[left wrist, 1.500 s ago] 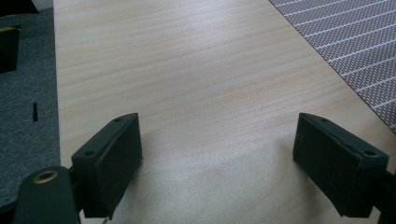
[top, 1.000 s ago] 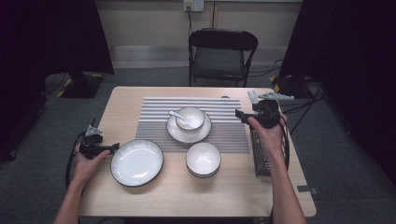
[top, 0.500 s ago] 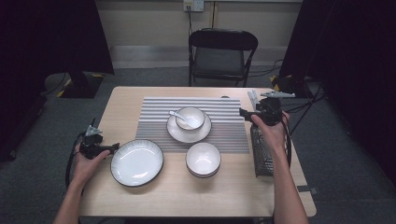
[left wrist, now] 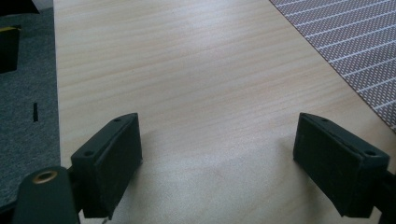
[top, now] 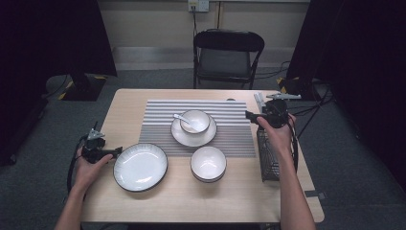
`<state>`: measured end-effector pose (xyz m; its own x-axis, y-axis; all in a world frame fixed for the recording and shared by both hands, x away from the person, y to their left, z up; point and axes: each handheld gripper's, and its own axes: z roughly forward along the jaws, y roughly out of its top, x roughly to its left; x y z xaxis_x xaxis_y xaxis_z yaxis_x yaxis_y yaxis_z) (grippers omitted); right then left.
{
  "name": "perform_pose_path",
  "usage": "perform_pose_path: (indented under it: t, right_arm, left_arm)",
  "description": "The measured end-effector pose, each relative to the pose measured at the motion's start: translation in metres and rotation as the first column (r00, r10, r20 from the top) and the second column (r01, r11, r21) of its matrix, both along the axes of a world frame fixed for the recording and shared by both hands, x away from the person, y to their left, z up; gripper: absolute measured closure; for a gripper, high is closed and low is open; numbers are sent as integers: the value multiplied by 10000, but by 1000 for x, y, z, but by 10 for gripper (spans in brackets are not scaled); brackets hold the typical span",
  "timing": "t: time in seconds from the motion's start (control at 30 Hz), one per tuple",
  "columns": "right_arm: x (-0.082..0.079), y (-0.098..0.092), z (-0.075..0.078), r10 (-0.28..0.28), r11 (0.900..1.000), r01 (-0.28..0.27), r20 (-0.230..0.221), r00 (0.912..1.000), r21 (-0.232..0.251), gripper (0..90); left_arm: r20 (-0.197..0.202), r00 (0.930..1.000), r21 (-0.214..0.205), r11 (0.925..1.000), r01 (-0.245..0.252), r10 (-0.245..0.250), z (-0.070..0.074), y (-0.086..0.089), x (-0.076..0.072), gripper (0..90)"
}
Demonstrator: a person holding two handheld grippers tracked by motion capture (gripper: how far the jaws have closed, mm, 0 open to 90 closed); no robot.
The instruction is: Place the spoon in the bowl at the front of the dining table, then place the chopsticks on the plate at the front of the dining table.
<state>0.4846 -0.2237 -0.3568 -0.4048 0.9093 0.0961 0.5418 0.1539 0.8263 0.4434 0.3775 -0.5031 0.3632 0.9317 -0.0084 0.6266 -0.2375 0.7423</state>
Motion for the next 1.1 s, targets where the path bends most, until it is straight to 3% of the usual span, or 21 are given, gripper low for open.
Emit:
perform_pose_path:
  t: [0.7, 0.83, 0.9, 1.1]
  right_arm:
    - [3, -2, -1, -131, 9999, 132, -71, 9999, 108, 280]
    - [2, -5, 0, -70, 9998, 71, -15, 10000, 192, 386]
    - [3, -5, -1, 39, 9993, -34, -137, 9999, 371, 375]
    - [3, -3, -1, 106, 9997, -104, -80, 9999, 211, 428]
  left_arm:
    - [-1, 10000, 1, 10000, -1, 1, 0, 0, 0, 150]
    - [0, 10000, -4, 10000, 0, 0, 0, 0, 0, 150]
    - [-7, 10000, 7, 10000, 9, -9, 0, 0, 0, 150]
    - [5, 10000, 15, 10000, 15, -15, 0, 0, 0, 150]
